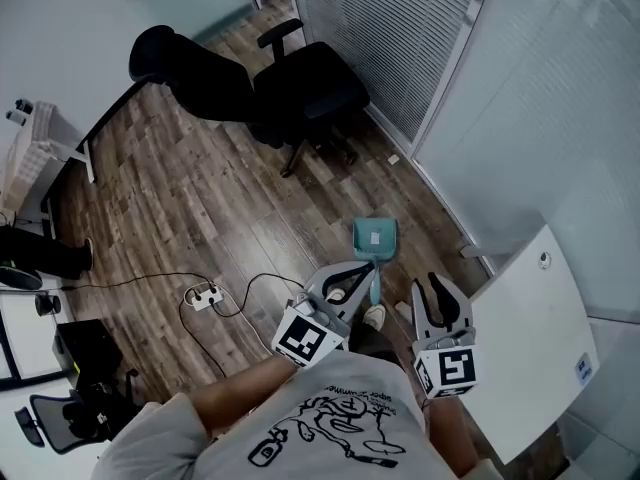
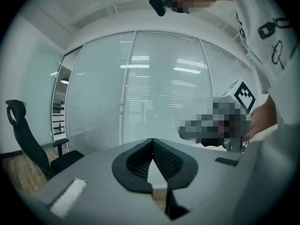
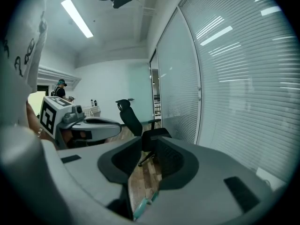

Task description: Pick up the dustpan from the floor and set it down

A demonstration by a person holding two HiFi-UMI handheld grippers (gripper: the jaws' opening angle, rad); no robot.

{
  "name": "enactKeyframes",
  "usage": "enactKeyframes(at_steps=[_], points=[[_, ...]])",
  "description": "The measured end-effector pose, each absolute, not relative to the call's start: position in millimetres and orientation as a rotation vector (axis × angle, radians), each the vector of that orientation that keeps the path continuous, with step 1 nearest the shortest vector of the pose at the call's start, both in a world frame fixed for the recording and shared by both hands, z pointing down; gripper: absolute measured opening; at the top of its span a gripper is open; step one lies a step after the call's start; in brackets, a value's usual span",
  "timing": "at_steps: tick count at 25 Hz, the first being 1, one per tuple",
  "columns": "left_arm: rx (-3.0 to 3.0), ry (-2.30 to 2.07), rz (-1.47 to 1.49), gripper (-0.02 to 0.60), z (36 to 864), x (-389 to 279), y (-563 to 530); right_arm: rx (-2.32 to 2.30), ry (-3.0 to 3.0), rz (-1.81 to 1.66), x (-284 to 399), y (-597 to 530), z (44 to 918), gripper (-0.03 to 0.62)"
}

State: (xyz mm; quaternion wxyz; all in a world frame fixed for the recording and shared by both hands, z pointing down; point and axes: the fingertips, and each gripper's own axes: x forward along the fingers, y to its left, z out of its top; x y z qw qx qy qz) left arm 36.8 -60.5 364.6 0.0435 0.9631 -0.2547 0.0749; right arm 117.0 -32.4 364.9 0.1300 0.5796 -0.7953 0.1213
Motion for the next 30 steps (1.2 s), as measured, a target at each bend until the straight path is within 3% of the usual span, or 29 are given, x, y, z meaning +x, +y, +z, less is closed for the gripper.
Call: enactKeyframes(at_steps=[30], points=[[2.719,-0.674,0.688,-0.006,596,15,-27,1.41,-2.133,1.067,88,-5,660,0.144]])
